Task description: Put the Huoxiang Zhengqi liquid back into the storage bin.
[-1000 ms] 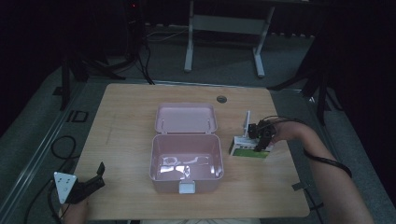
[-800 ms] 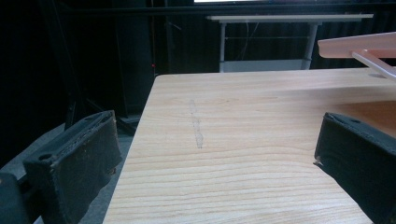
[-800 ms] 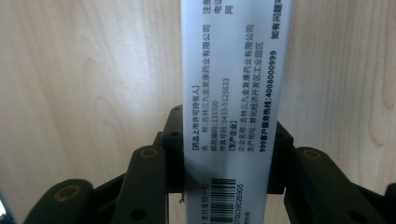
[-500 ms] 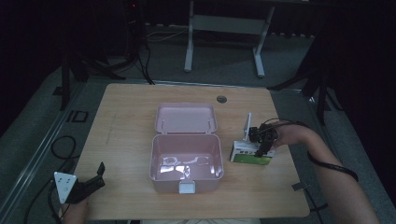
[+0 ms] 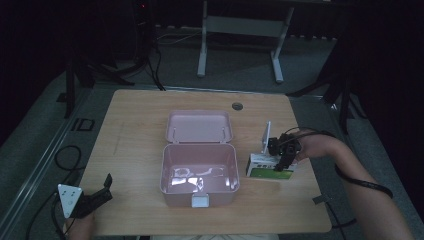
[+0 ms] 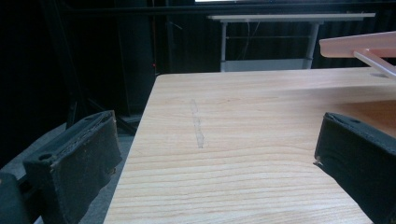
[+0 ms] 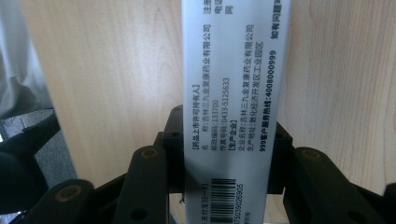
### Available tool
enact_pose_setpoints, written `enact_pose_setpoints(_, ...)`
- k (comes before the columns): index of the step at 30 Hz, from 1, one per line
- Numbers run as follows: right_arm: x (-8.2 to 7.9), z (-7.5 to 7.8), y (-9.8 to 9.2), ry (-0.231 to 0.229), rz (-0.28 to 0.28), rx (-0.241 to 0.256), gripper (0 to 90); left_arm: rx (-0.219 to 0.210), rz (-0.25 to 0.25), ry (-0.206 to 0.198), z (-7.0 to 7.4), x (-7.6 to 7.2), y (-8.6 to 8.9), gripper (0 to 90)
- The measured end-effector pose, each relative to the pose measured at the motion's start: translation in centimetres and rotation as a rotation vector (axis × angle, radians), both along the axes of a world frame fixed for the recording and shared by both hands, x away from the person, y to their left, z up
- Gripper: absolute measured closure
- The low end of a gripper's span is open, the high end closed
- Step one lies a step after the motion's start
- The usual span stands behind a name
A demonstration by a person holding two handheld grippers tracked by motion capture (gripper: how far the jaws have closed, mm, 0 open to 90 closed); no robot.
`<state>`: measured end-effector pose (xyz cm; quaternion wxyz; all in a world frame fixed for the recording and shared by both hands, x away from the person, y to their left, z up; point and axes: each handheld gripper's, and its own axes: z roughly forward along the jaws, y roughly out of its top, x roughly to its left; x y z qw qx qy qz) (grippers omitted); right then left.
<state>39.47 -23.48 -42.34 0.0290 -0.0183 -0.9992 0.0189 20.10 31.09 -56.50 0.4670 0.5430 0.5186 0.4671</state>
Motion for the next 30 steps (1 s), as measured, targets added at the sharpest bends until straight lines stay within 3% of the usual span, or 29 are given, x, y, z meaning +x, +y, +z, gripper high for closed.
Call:
enact_pose_setpoints(10,-2.2,3.0,0.2,-0.048,0.015,0.002,62.7,-0.001,0.001,-0.001,0.0,0.0,0.0,0.2)
enact_pose_setpoints(18,-3.4,4.9,0.5,-0.040,0.024,0.004,62.8,-0.003,0.003,0.001,0.0,0.0,0.0,0.2)
enact_pose_setpoints(30,-5.0,10.0,2.4,-0.075,0.053,0.031,62.7,-0.002,0.002,0.002,0.0,0.0,0.0,0.2)
